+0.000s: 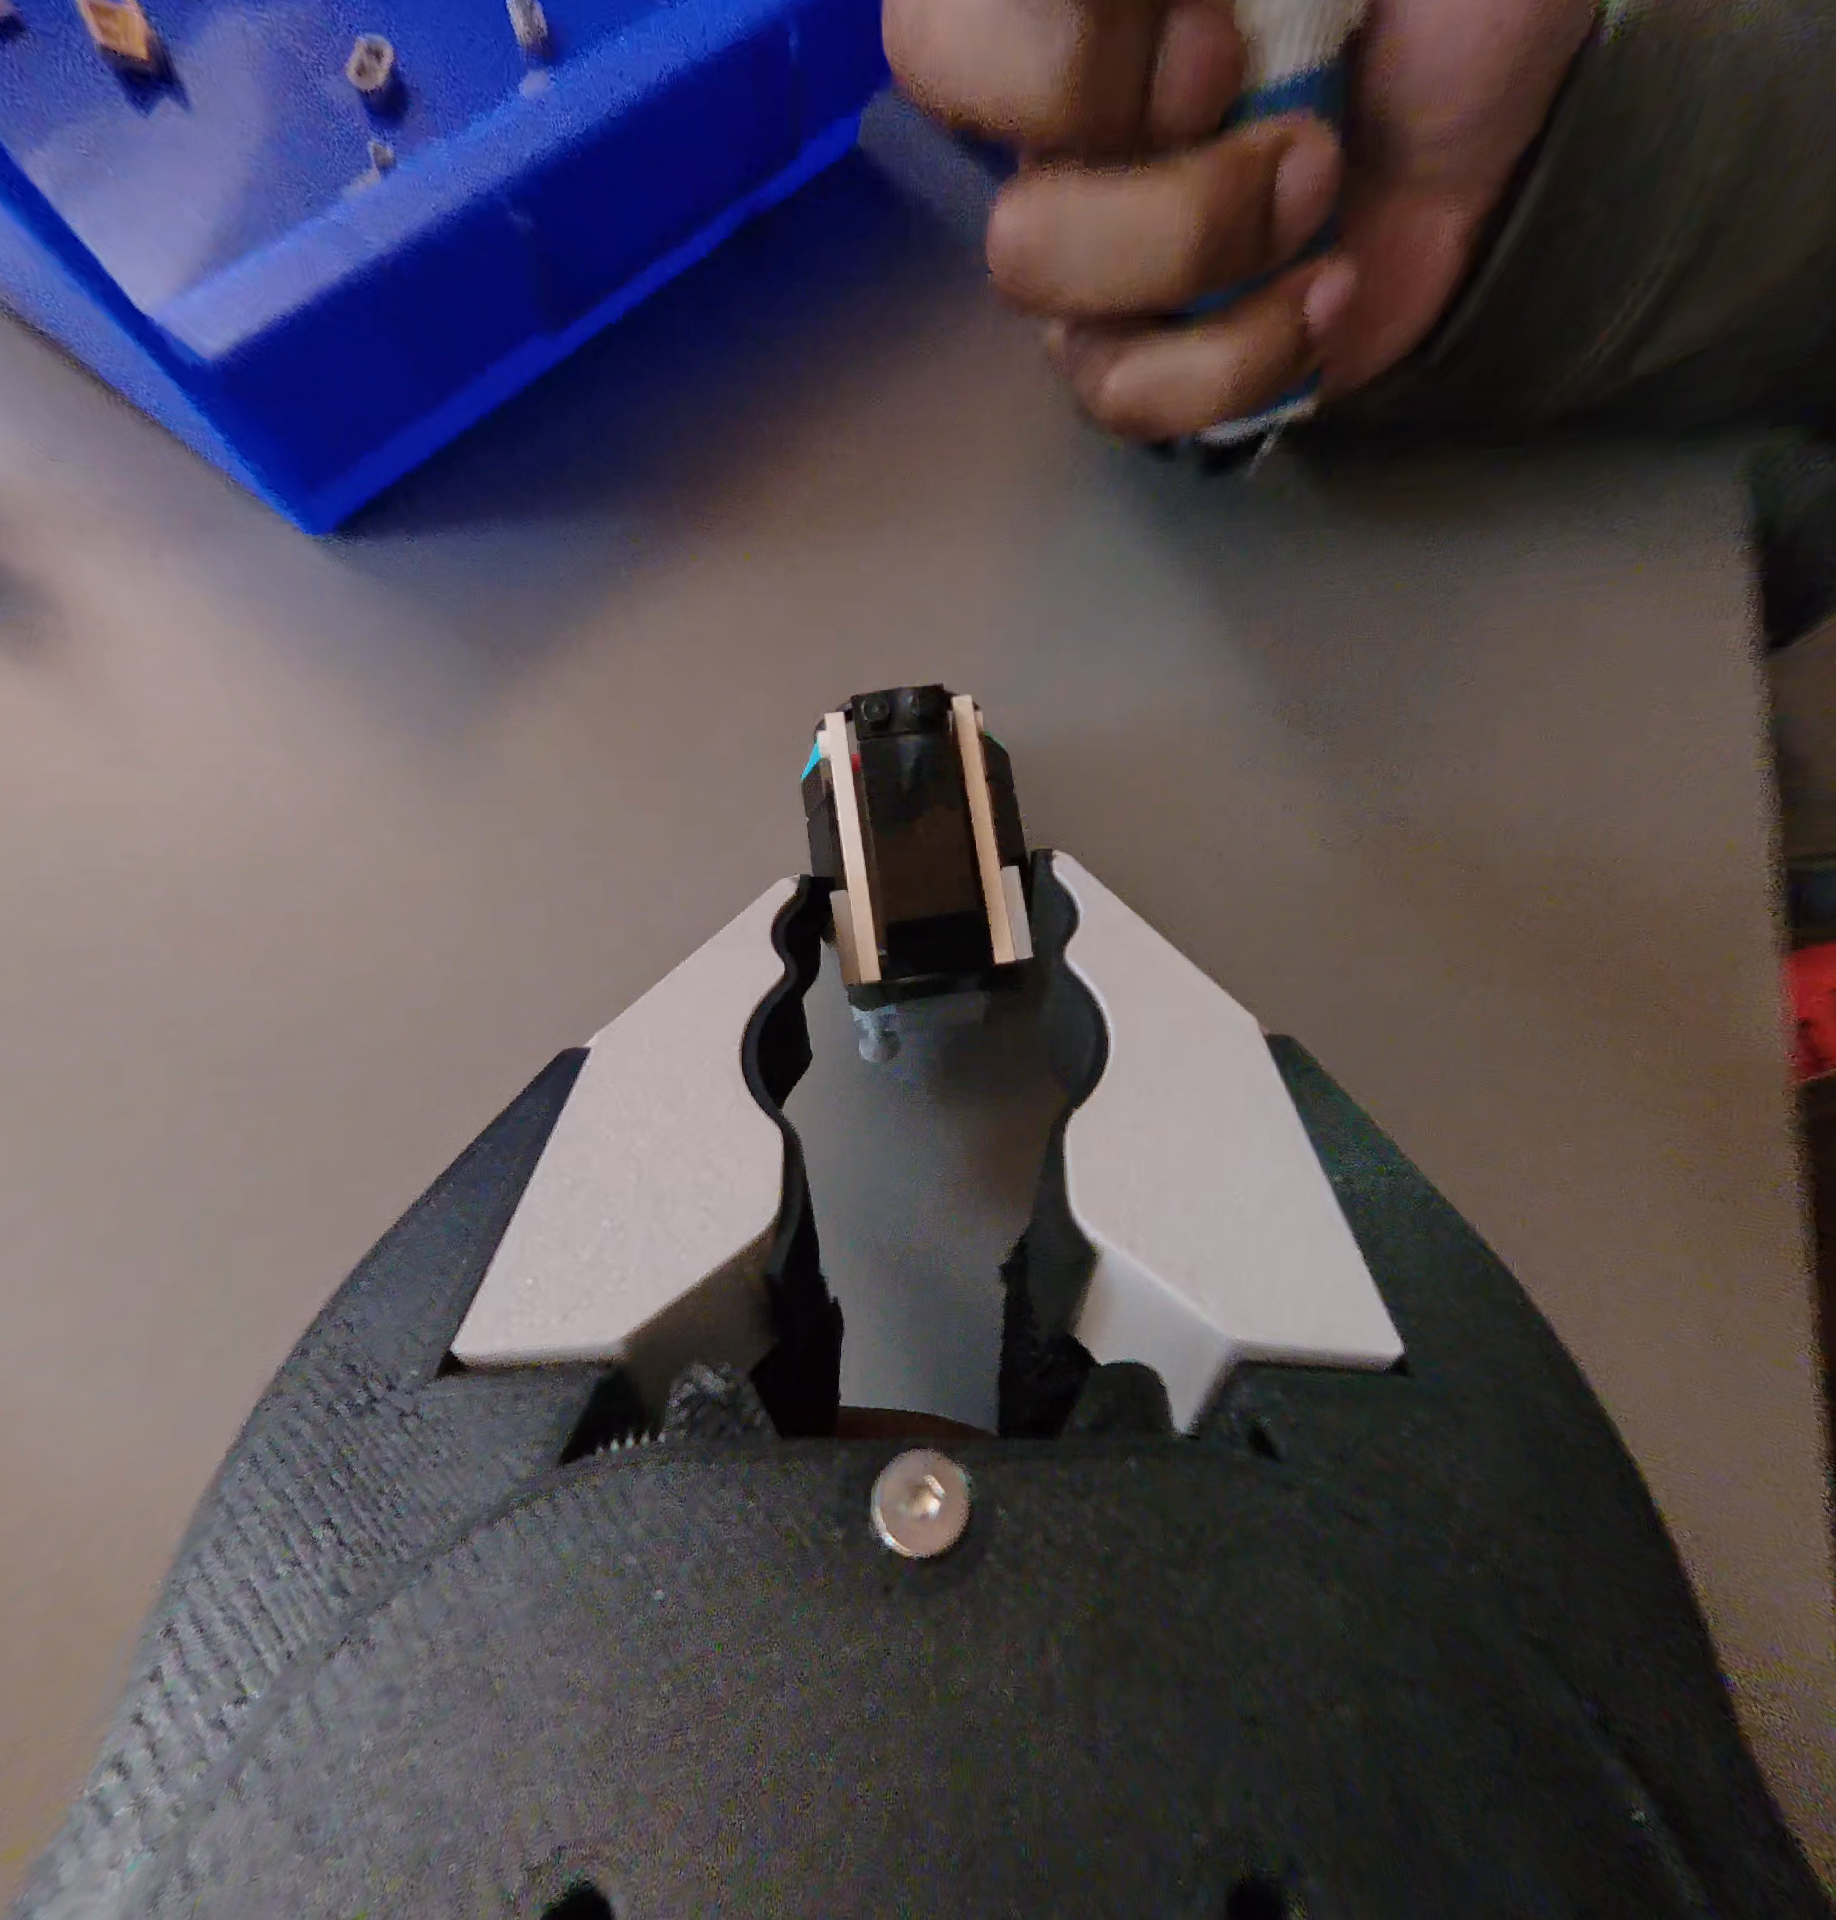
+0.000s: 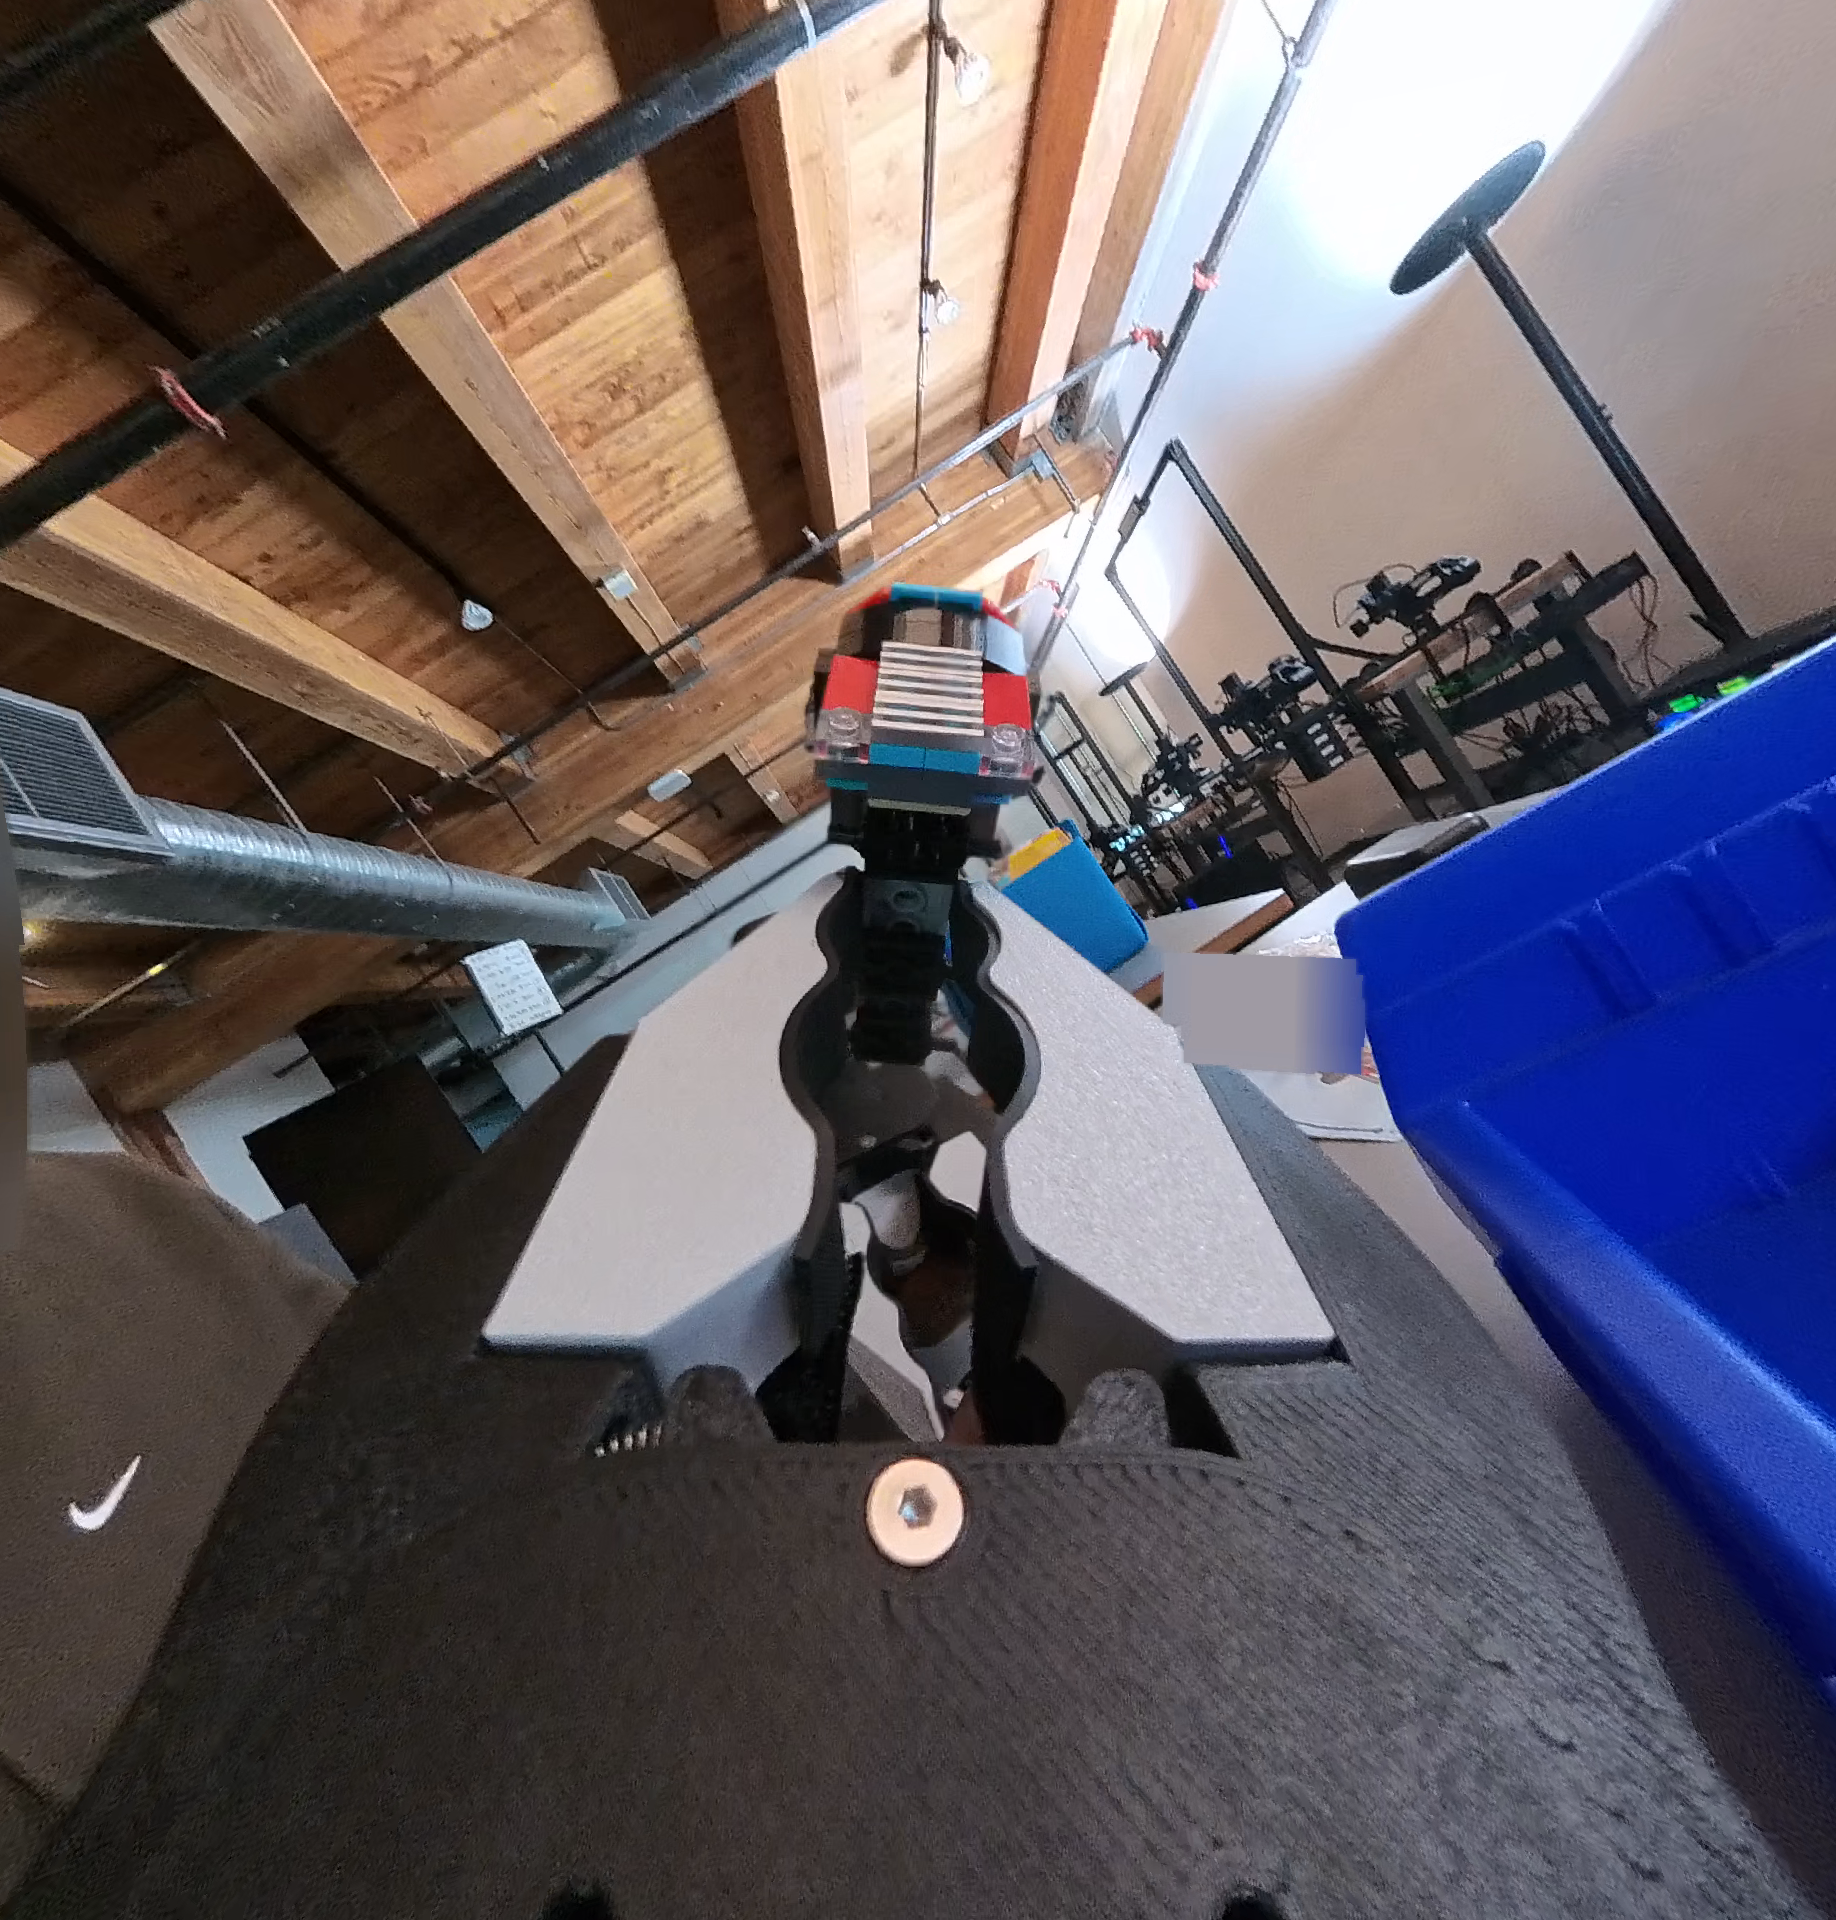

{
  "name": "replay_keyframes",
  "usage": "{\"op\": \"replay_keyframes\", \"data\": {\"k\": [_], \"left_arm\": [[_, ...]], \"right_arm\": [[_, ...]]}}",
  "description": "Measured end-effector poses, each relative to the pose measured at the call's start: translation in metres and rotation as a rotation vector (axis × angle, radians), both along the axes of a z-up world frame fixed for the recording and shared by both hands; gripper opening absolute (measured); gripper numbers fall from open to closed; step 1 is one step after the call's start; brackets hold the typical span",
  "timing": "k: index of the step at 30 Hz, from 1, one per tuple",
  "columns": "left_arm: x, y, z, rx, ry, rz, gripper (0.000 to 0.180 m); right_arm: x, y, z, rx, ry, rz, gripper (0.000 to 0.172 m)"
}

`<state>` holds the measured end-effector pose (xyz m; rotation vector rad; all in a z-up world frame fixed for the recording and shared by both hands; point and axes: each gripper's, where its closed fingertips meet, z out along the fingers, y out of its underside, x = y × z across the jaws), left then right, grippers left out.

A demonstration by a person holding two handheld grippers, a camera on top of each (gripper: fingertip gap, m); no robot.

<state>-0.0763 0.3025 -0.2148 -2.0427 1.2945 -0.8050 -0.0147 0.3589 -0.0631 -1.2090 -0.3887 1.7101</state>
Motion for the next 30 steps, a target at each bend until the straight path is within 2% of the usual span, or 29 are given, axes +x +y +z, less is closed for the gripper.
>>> {"op": "replay_keyframes", "data": {"k": [5, 8, 11, 14, 18, 21, 30], "left_arm": [[-0.012, 0.017, 0.055, -0.063, -0.290, 0.116, 0.042], [-0.019, 0.021, 0.112, -0.043, -0.486, 0.172, 0.042], [-0.005, 0.011, 0.165, -0.056, -0.606, 0.141, 0.042], [0.020, -0.005, 0.195, -0.056, -0.568, 0.064, 0.042], [0.041, -0.022, 0.217, -0.067, -0.440, -0.003, 0.042], [0.044, -0.028, 0.223, -0.066, -0.337, -0.011, 0.042], [0.064, -0.048, 0.224, -0.130, -0.201, -0.013, 0.042]], "right_arm": [[0.011, -0.007, 0.012, 0.006, 0.077, -0.010, 0.016], [0.019, -0.015, 0.019, 0.007, 0.138, -0.024, 0.016], [0.023, -0.027, 0.025, -0.013, 0.210, -0.023, 0.016], [0.021, -0.042, 0.035, -0.008, 0.267, -0.010, 0.016], [0.023, -0.058, 0.049, 0.023, 0.330, -0.026, 0.017], [0.035, -0.067, 0.058, 0.023, 0.420, -0.047, 0.017], [0.044, -0.088, 0.068, 0.071, 0.457, -0.045, 0.016]]}}
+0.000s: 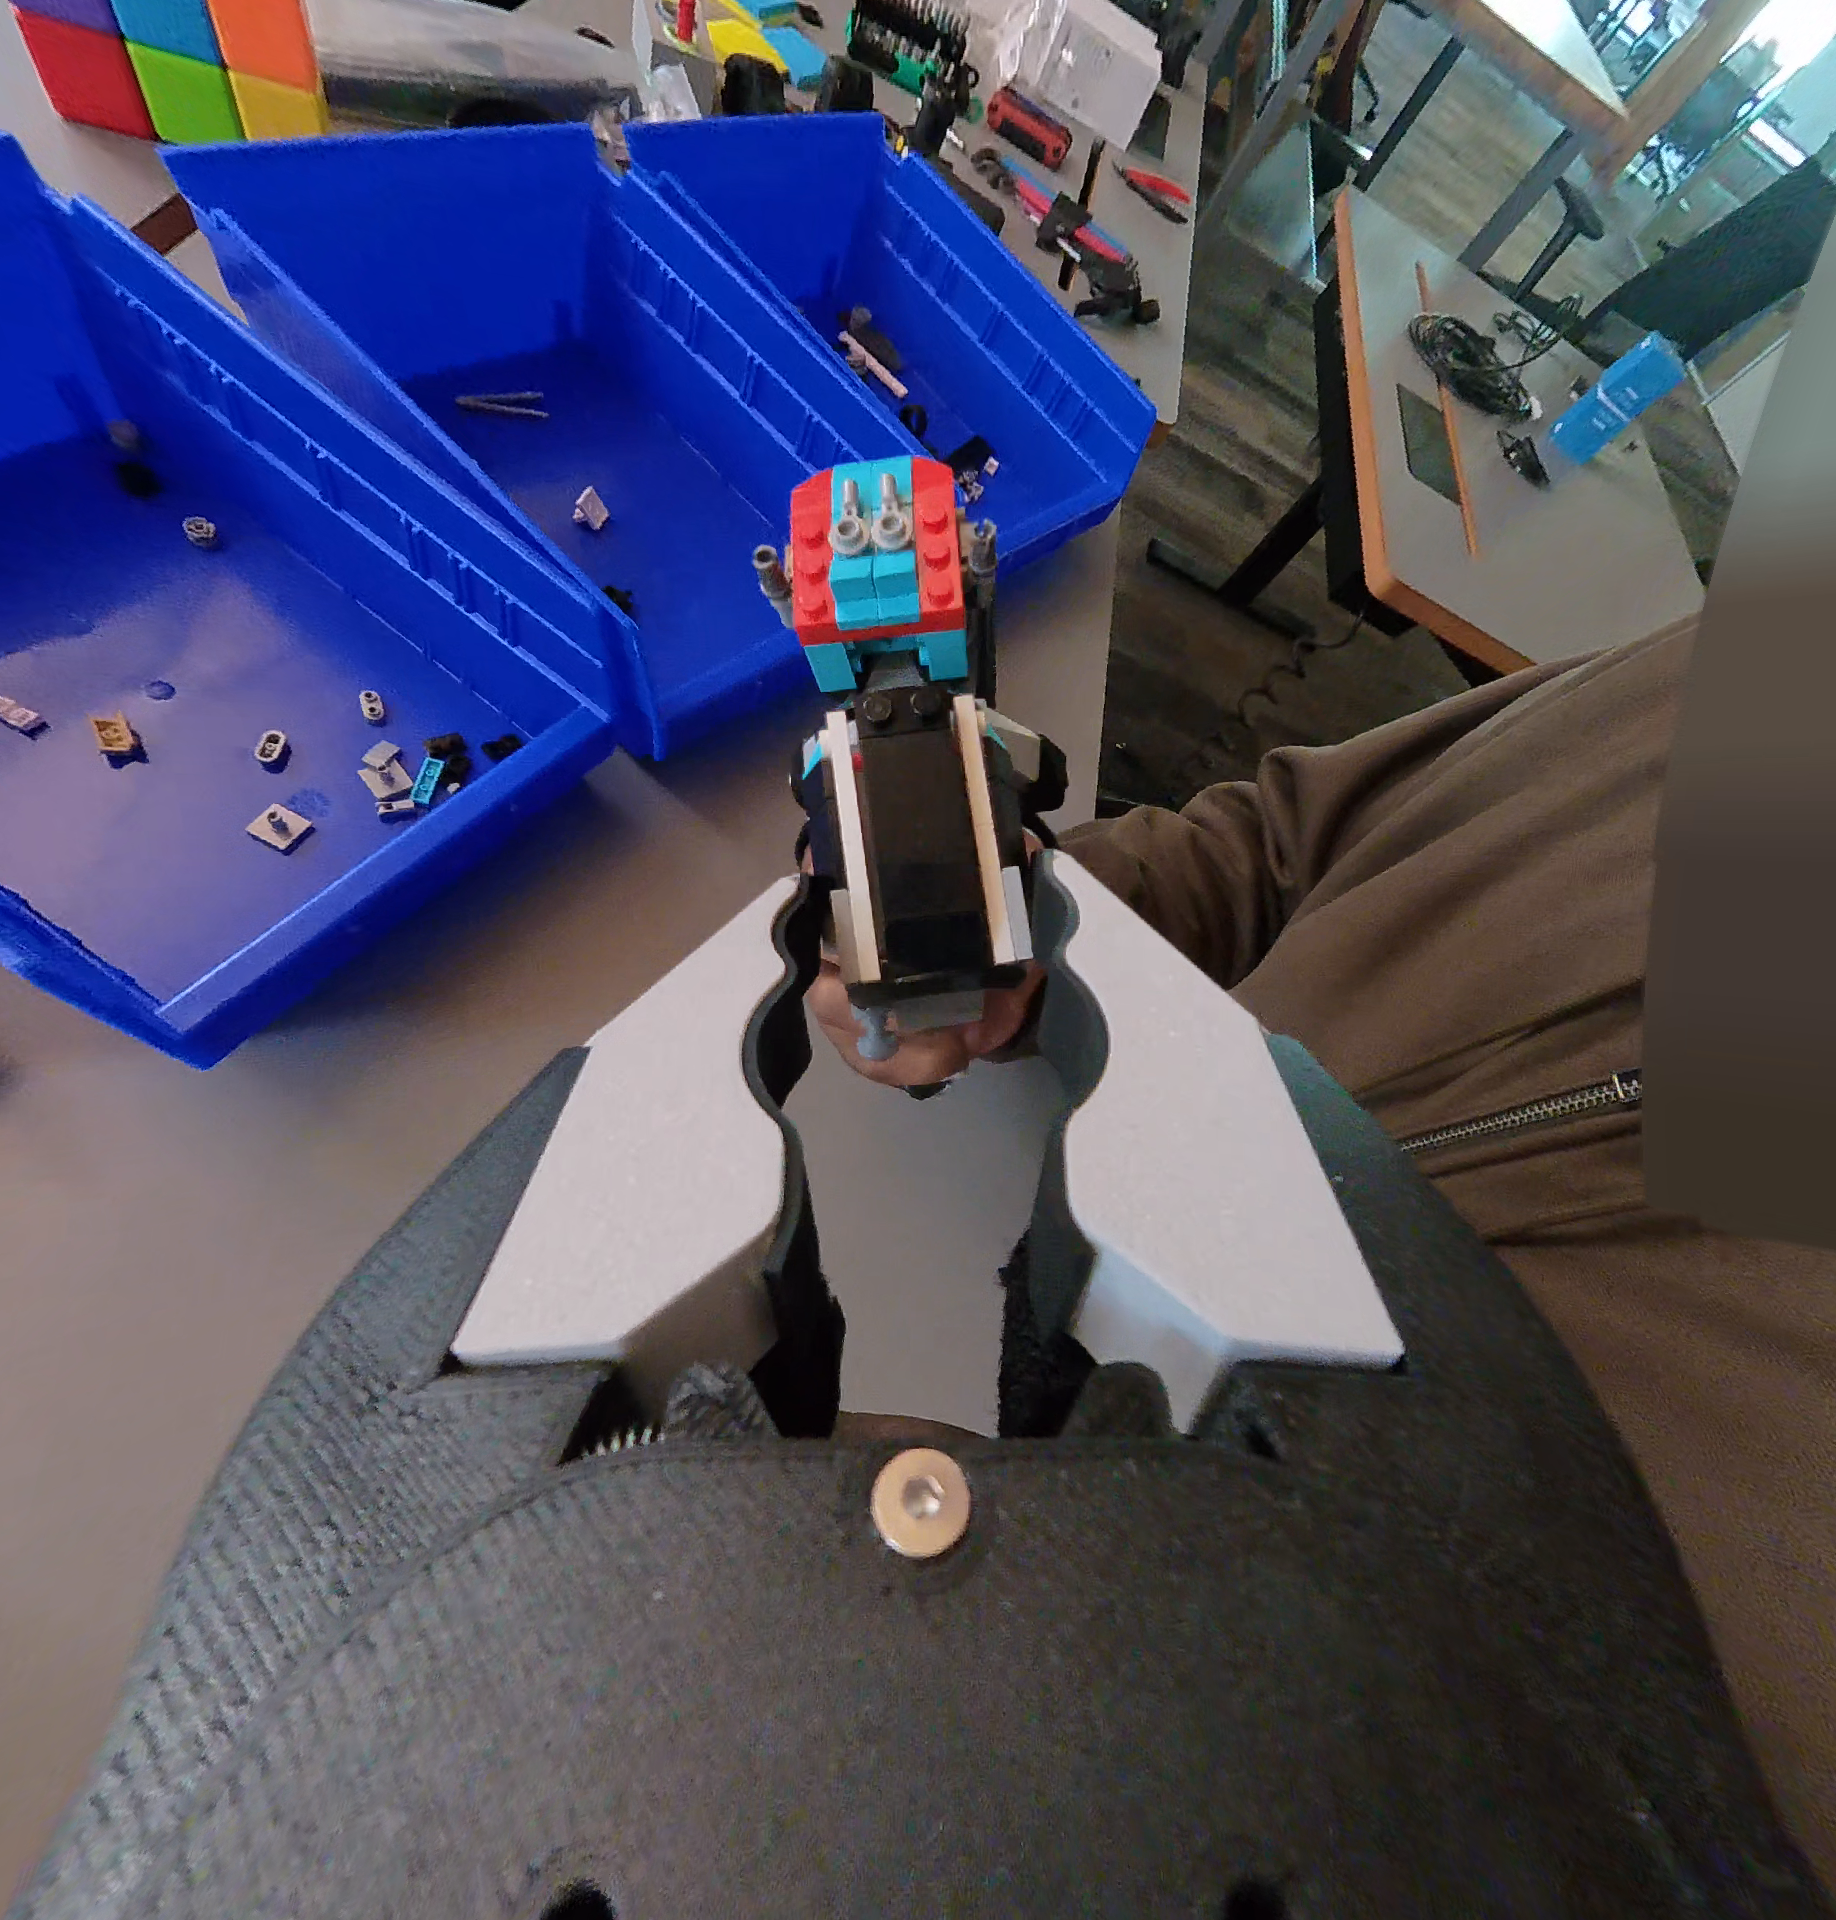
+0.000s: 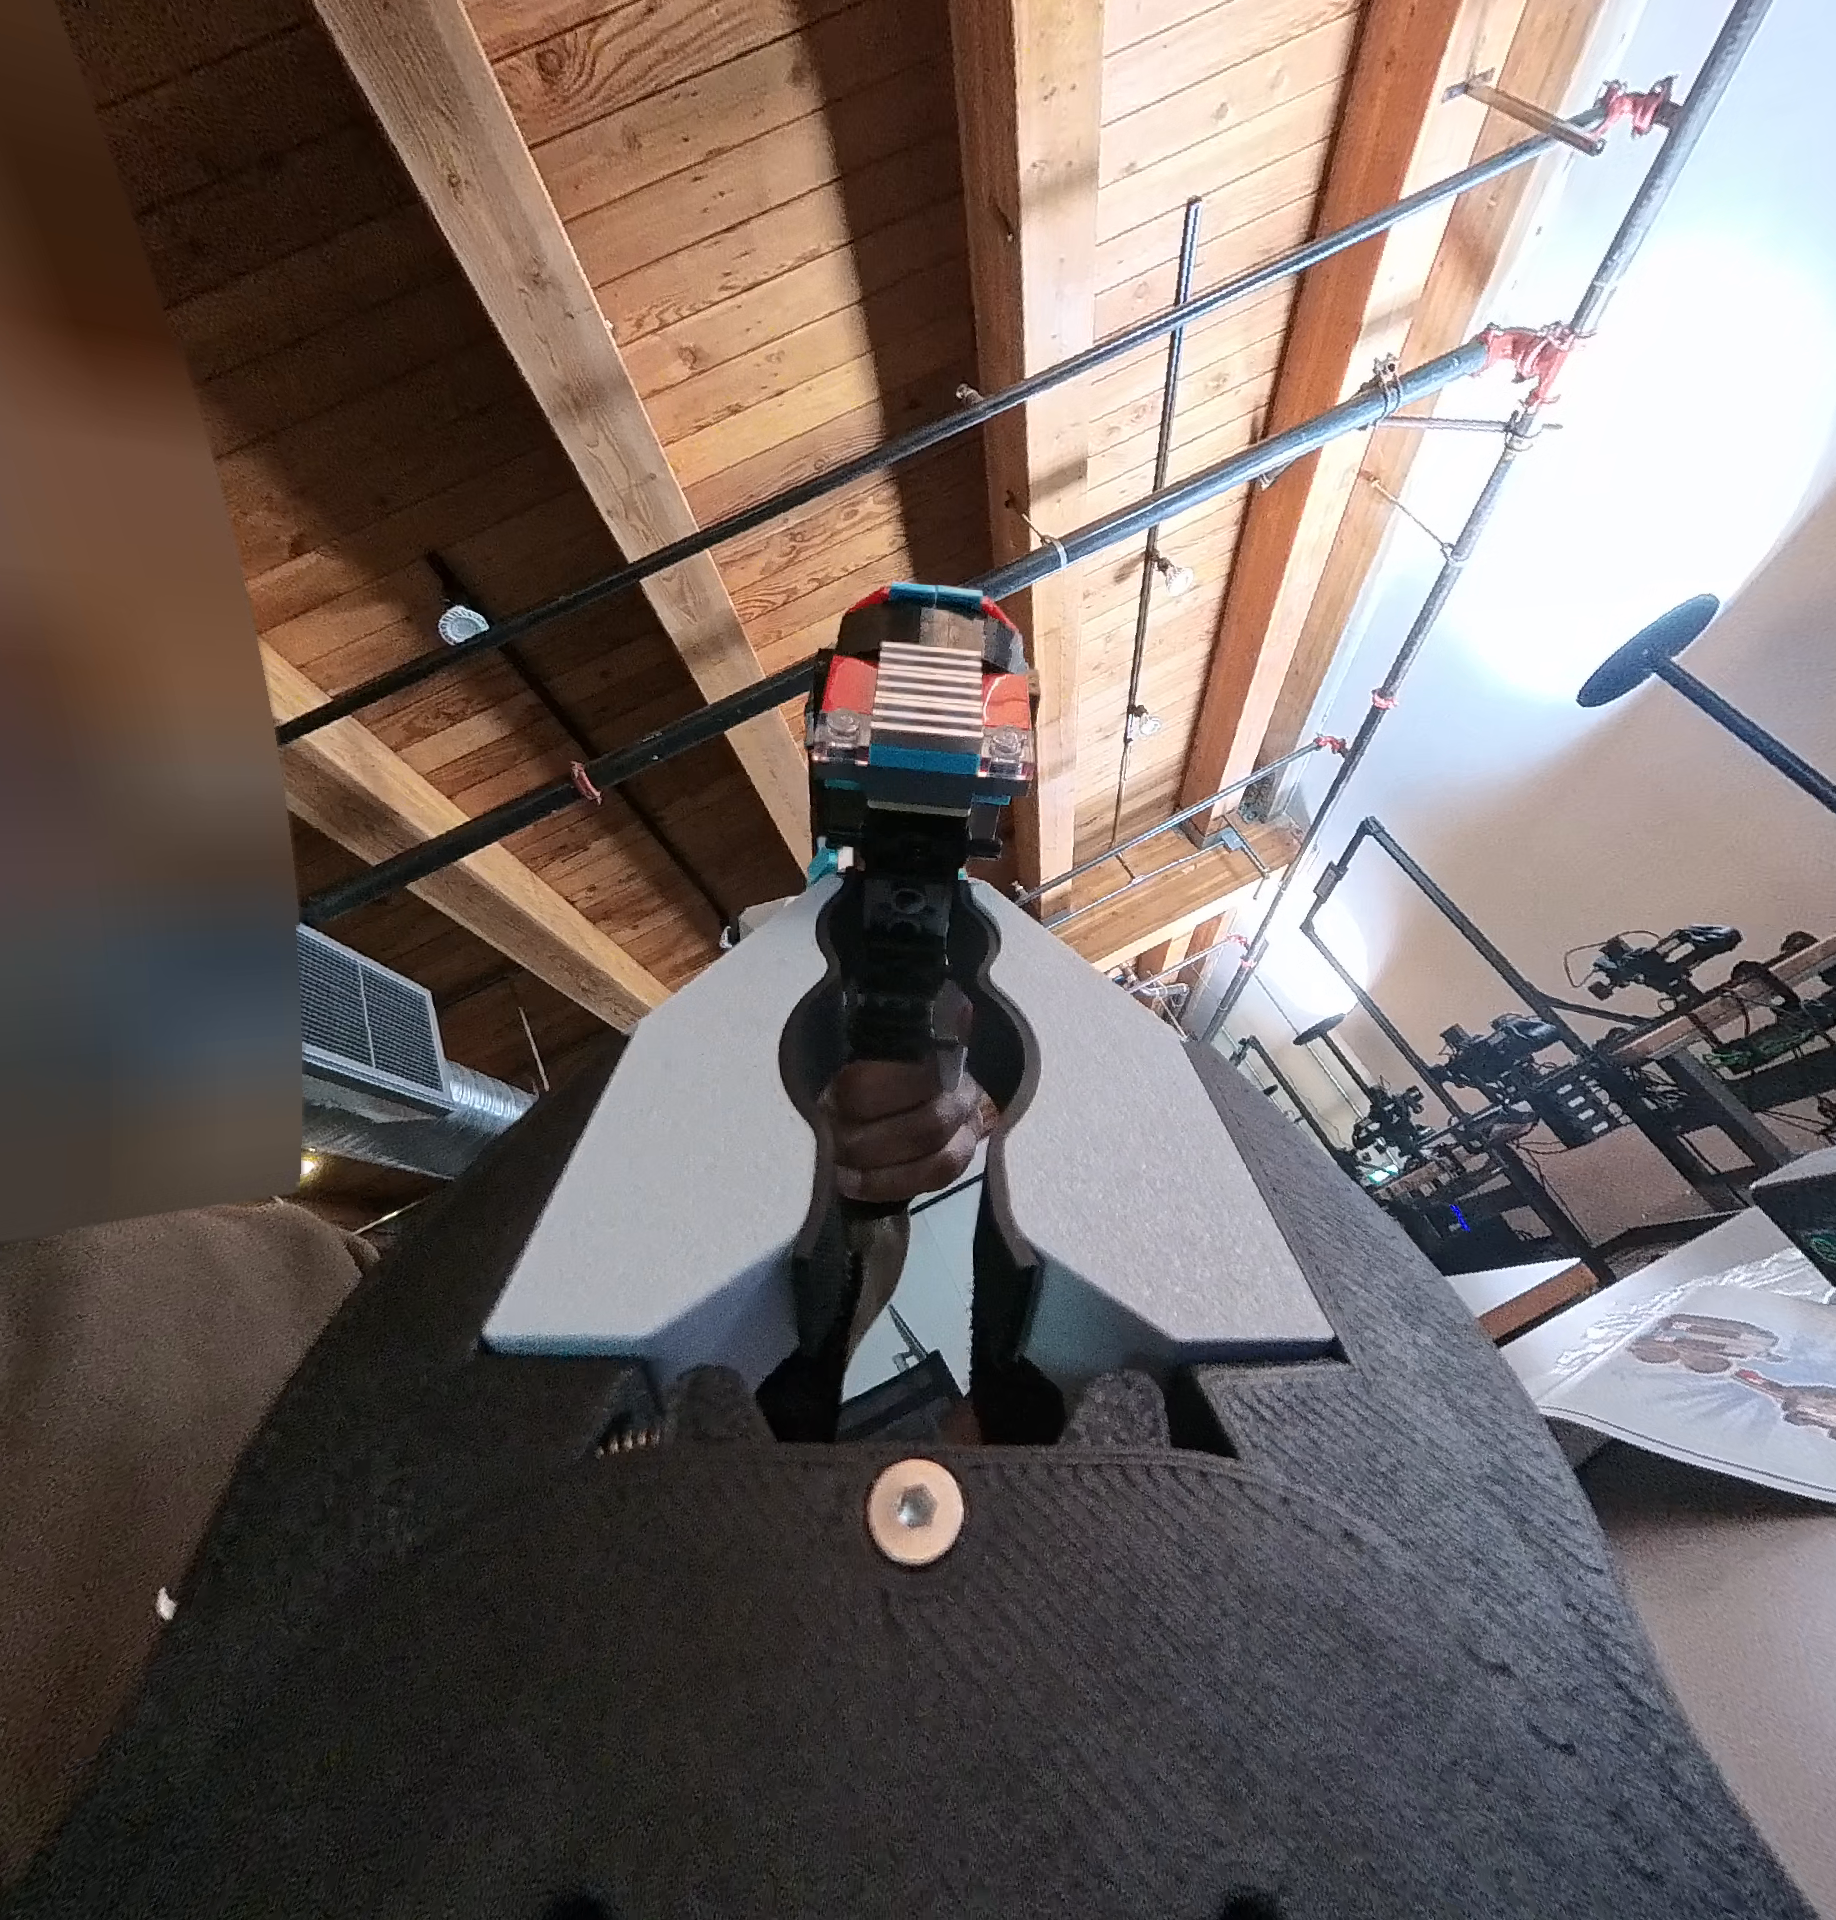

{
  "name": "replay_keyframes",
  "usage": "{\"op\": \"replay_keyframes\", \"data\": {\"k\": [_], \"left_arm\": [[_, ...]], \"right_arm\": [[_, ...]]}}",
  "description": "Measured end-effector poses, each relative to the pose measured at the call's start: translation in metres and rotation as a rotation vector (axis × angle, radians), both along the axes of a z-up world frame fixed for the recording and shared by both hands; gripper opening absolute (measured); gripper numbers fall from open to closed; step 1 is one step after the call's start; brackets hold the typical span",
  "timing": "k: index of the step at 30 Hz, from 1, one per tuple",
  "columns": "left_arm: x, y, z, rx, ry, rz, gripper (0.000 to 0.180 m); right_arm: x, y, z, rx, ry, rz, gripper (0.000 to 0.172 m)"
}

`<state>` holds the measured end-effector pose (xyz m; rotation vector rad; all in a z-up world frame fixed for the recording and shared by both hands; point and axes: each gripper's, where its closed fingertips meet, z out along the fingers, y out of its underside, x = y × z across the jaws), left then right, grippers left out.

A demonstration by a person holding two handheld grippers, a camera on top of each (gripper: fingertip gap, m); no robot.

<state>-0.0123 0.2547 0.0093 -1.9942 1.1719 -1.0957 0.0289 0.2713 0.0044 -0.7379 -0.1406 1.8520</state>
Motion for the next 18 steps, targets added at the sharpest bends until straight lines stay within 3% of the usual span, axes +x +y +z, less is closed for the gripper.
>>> {"op": "replay_keyframes", "data": {"k": [18], "left_arm": [[0.031, -0.003, 0.003, 0.011, 0.081, 0.000, 0.042]], "right_arm": [[0.017, -0.011, 0.007, -0.008, 0.088, 0.062, 0.016]]}}
